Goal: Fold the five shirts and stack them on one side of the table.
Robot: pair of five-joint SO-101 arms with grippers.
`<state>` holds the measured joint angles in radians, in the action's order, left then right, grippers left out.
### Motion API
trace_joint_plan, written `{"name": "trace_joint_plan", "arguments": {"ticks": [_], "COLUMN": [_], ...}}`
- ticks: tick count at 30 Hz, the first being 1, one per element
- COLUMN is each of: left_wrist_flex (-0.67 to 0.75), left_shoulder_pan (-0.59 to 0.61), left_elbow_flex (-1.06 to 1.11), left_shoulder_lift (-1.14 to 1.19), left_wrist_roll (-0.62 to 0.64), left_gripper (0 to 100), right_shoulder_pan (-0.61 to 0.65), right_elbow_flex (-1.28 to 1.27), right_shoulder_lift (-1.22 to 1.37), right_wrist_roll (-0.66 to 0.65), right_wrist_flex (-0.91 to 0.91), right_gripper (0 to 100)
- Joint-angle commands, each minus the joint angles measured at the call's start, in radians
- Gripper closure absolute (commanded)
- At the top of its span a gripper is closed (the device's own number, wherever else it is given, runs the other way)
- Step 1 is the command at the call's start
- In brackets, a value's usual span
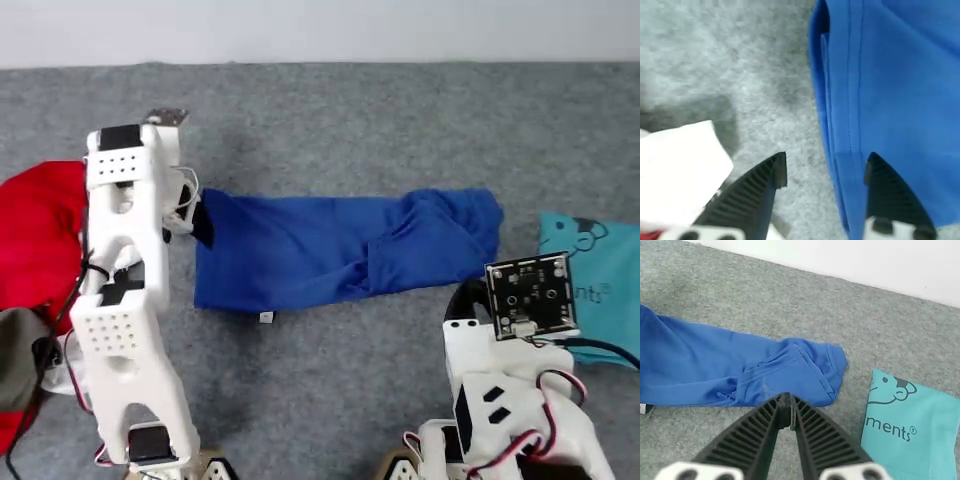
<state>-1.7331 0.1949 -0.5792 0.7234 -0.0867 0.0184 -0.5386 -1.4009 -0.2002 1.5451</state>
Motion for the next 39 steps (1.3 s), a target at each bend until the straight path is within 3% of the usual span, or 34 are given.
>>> {"name": "trace_joint_plan", "arguments": {"ticks": [1, 5, 12, 21, 36, 39], "left_wrist_flex": [-0.017, 0.028, 0.101, 0.035, -0.021, -0.02], "left_shoulder_pan": [-0.032, -0.052, -0.054, -0.137, -0.091, -0.057], "left_elbow_flex": [-0.012, -0.012, -0.033, -0.097, -0.208, -0.217], "left_shoulder_lift": [0.018, 0.072, 0.147, 0.239, 0.034, -0.003], "left_wrist_roll": [0.0, 0.006, 0.044, -0.026, -0.028, -0.029], "left_gripper": [74, 74, 76, 99, 99, 99], "right_shoulder_pan": [-0.007, -0.008, -0.117, -0.127, -0.131, -0.131], "right_elbow_flex": [0.002, 0.002, 0.002, 0.002, 0.06, 0.063], "right_shoulder_lift": [-0.002, -0.002, -0.002, -0.002, -0.004, -0.004], "right_wrist_roll": [0.002, 0.002, 0.0, 0.0, -0.002, -0.055], "right_wrist_flex": [0.004, 0.004, 0.004, -0.005, 0.002, 0.002], "right_gripper": [99.0, 99.0, 99.0, 99.0, 99.0, 99.0]}}
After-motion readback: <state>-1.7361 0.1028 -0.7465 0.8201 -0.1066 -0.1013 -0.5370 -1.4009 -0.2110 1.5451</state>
